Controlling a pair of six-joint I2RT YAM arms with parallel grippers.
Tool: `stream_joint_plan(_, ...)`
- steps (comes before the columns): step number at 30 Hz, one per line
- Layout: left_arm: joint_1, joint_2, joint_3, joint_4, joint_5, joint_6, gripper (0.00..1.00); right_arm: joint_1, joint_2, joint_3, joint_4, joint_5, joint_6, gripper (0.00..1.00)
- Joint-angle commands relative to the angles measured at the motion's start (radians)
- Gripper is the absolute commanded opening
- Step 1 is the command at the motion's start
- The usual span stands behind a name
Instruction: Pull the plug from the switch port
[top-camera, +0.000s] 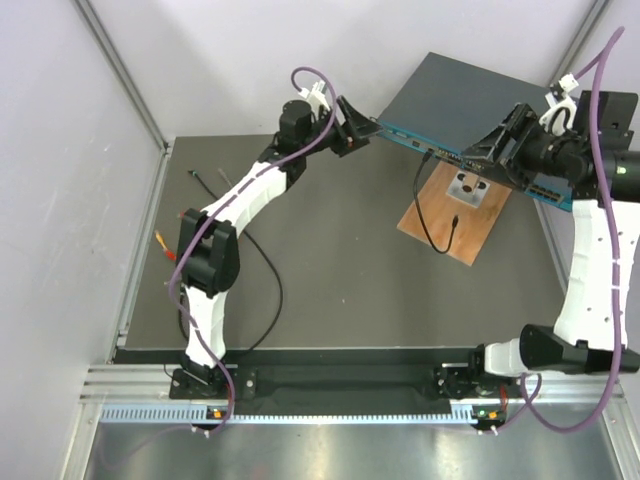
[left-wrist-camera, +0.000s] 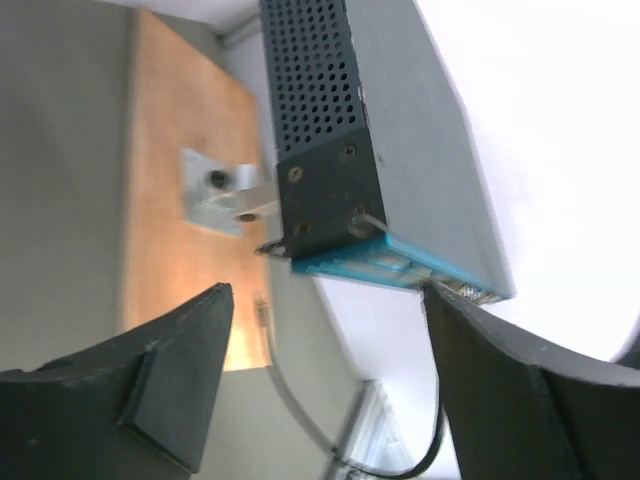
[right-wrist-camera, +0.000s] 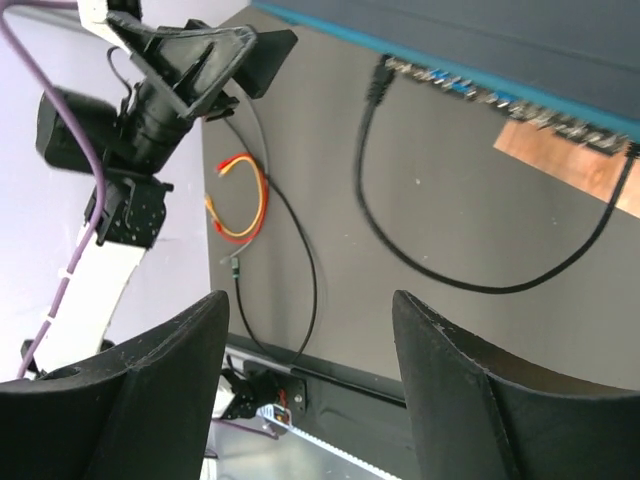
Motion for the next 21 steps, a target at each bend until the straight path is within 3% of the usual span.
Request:
stream_joint_plan(1,-0.042,0.057,0.039,0.209,0.026,-0.191,0.8,-0.03,0.04,0.063,-0.016,0.027,-0.002,0.66)
stream_joint_plan(12,-0.149,0.079,0.084,0.179,-0.001,-0.298,0.61,-0.053,0.097,0.072,-0.01,0.092,-0.041,0.65)
stream_joint_plan(21,-0.204,0.161,0.218,0.139,-0.035,-0.341,0.54,-0.068,0.1,0.069,-0.001,0.067,-0.079,0.66)
